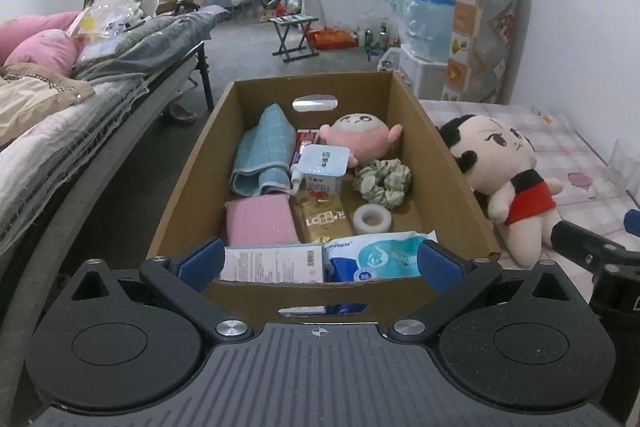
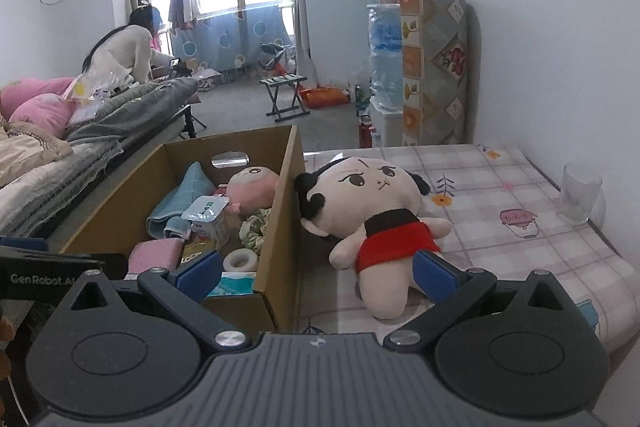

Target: Organize soft objects

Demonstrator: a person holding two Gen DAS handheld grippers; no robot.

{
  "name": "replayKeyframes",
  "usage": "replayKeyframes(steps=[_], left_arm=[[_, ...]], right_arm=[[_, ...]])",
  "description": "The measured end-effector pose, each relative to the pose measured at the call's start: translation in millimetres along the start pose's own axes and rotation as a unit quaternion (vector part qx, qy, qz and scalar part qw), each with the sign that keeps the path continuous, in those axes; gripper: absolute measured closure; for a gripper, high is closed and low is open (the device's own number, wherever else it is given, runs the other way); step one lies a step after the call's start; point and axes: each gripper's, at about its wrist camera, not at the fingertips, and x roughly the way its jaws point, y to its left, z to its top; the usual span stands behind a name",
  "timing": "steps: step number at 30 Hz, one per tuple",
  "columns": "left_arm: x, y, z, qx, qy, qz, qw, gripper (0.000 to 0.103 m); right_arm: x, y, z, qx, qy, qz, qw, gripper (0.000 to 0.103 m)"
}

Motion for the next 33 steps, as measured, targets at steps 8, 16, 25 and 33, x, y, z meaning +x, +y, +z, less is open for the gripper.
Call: replayKeyframes(steps=[8, 16, 25, 33], left_arm=[[-2.9, 0.8, 0.7, -0.007, 0.005, -0.002, 1.0, 0.0], [-4.6, 0.9, -0.3, -0.01, 0.012, -0.005, 0.9999, 0.0], [-1.8, -1.2, -2.3, -0.011, 0.021, -0.005, 0.9997, 0.0], [-0.4, -1.3, -2.5, -0.012, 0.024, -0.01, 0.9996, 0.0]], right_arm=[[-4.7, 1.8, 2.3, 0.003, 0.004, -0.016, 1.0, 0.022], [-6.8, -2.2, 0.0, 0.009, 0.008, -0.03, 0.999, 0.022], [-4.4, -2.3, -1.3, 0.009, 0.013, -0.034, 0.999, 0.022], [-3.9, 1.8, -0.7, 0.004, 0.012, -0.032, 0.999, 0.022]])
